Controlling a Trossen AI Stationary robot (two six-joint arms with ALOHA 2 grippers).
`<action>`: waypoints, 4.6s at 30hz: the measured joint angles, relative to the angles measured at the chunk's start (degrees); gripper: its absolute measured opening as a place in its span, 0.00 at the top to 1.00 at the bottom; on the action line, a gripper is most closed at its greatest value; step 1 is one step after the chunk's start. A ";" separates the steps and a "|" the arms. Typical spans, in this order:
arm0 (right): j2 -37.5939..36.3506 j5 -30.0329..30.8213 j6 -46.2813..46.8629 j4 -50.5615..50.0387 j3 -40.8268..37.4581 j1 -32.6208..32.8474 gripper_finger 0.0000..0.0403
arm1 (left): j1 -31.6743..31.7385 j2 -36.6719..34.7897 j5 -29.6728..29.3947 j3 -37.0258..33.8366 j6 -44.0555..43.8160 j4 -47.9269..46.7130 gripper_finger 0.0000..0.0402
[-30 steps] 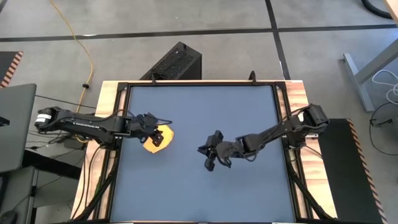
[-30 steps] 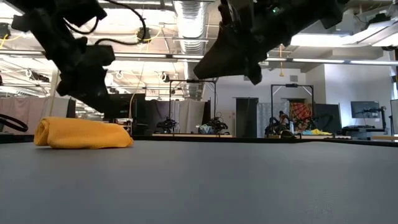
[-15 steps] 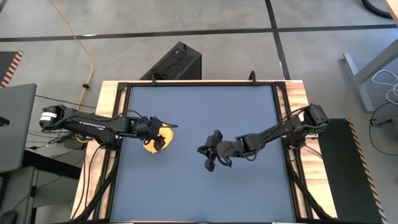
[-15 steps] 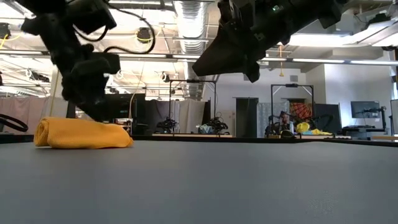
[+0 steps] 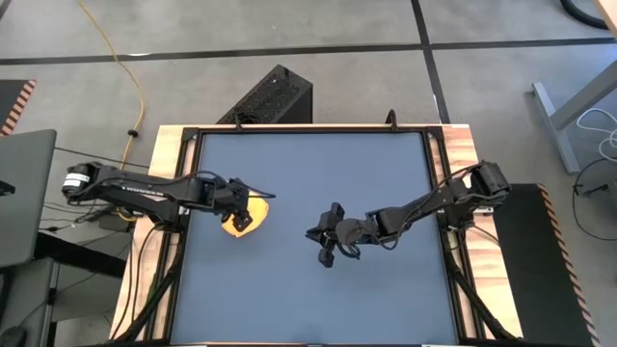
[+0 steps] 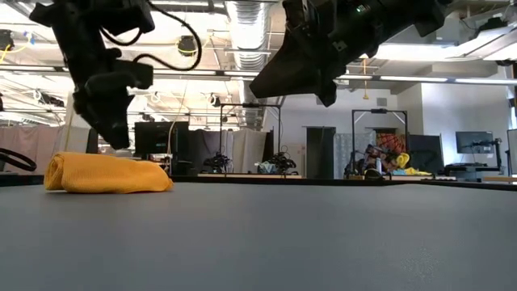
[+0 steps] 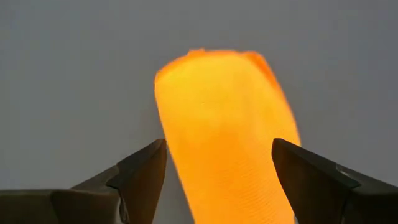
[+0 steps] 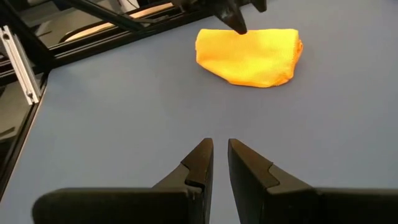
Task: Roll towel
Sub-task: Roll the yellow microfiber cloth
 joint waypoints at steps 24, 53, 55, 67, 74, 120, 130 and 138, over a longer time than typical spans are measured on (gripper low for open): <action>-0.02 -0.06 -0.29 -0.04 0.02 0.20 0.81 | 0.02 20.98 7.06 0.43 3.02 4.04 0.38; 21.83 -15.85 -21.75 14.90 17.94 0.43 0.85 | -1.82 4.63 34.89 -0.09 6.21 28.56 0.94; 23.65 -15.78 -22.65 10.54 21.37 0.02 0.85 | -2.81 4.63 36.74 -0.09 7.41 29.45 0.94; 24.65 -14.53 -22.49 5.83 24.63 -2.52 0.85 | -8.21 4.55 40.10 -0.09 9.49 34.81 0.94; 24.65 -9.17 -23.17 5.50 24.63 -2.67 0.85 | -9.70 4.55 41.06 -0.09 9.08 41.08 0.94; 11.78 9.90 -19.41 -30.28 24.61 3.78 0.85 | -17.88 31.01 -3.91 17.64 -14.04 -26.98 0.94; 10.27 9.95 -18.43 -31.45 24.61 5.49 0.85 | -17.15 30.91 0.02 17.66 -8.55 -12.13 0.94; 9.94 9.94 -17.22 -31.92 24.61 6.70 0.85 | -14.63 27.20 6.45 9.96 -5.39 0.83 0.94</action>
